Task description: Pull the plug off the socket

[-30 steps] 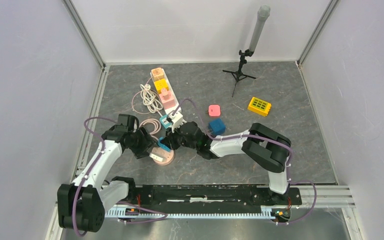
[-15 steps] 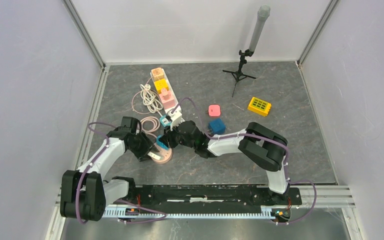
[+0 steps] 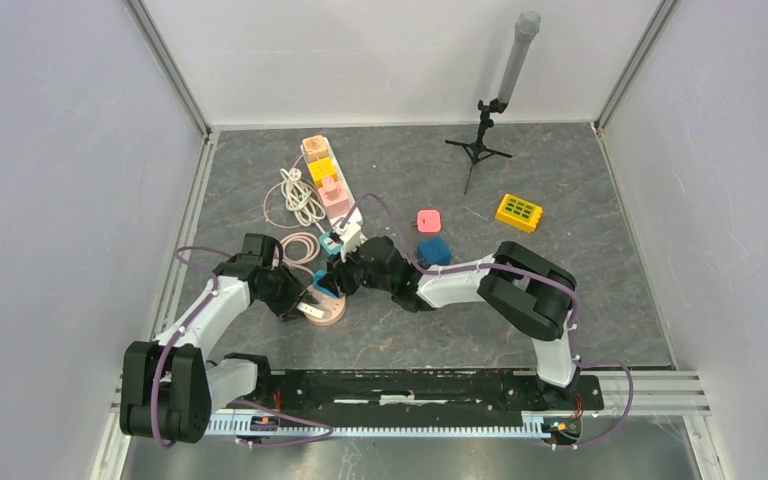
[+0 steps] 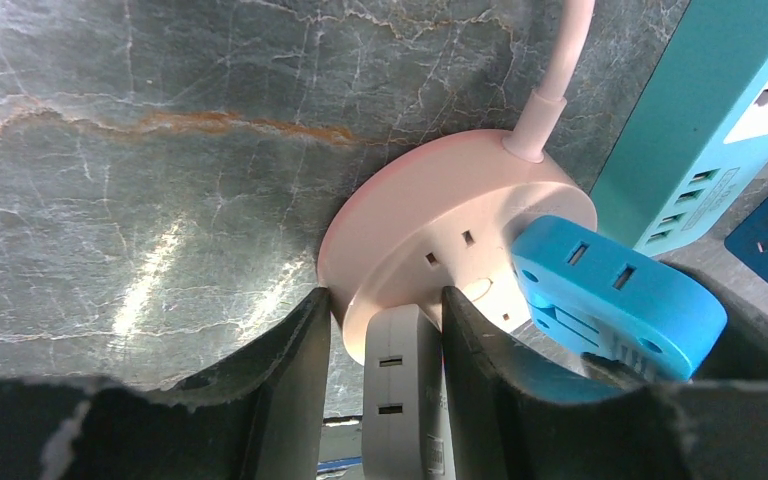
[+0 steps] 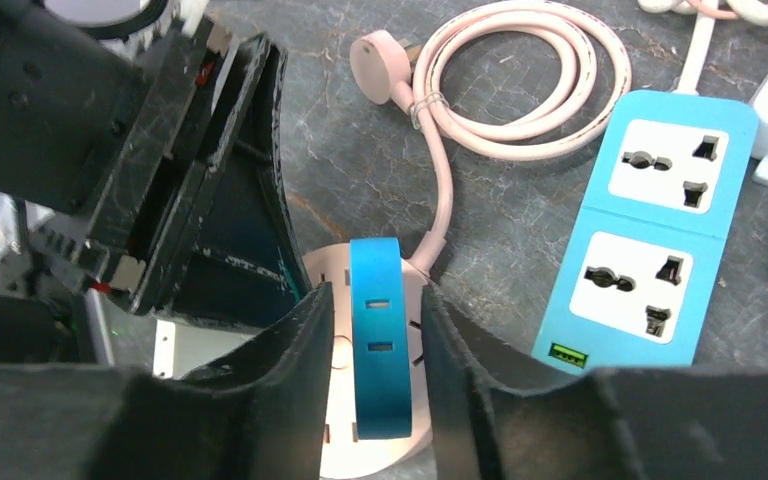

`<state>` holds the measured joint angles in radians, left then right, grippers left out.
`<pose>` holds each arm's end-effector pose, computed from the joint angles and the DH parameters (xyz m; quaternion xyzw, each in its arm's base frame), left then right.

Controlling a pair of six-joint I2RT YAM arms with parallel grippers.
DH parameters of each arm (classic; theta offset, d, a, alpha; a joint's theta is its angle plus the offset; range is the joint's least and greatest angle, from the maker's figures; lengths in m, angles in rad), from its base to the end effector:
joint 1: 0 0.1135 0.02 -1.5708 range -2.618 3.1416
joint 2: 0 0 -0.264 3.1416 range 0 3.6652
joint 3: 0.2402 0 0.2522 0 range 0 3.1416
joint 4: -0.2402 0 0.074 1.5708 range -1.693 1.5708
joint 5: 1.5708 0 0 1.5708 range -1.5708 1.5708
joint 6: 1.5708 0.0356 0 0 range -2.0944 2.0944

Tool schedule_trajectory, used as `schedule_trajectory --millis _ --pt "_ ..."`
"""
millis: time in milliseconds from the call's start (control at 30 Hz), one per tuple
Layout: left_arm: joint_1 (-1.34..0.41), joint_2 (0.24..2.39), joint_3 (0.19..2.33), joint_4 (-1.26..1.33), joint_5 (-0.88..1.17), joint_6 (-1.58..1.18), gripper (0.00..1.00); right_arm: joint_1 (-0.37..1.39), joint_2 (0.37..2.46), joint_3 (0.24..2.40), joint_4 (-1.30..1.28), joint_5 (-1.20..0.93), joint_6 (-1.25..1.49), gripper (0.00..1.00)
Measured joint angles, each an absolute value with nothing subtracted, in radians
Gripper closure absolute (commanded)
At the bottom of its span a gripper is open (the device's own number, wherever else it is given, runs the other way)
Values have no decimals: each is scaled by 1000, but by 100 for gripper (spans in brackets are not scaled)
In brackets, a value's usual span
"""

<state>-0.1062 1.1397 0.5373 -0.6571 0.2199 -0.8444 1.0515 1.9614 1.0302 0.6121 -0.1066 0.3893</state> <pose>0.1770 -0.0267 0.1605 -0.3384 0.9220 -0.1669 0.0874 0.2045 0.3654 0.1626 -0.2926 0.7552 0.4183 0.4111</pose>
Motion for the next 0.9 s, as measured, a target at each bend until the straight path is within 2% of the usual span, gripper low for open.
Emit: schedule_trajectory --millis 67,167,333,467,900 --pt "-106 1142 537 -655 220 -849 52 1051 1961 1030 603 -117 371 41" --pt "-106 1142 537 -655 220 -852 51 1051 1961 1038 556 -111 342 44" --pt "-106 1140 537 -655 220 -852 51 1041 1962 1065 514 -116 344 70" --pt "-106 1138 537 -653 220 -852 51 1031 1962 1065 524 -151 360 100" --pt "-107 1143 537 -645 233 -852 50 994 1962 995 651 -241 461 100"
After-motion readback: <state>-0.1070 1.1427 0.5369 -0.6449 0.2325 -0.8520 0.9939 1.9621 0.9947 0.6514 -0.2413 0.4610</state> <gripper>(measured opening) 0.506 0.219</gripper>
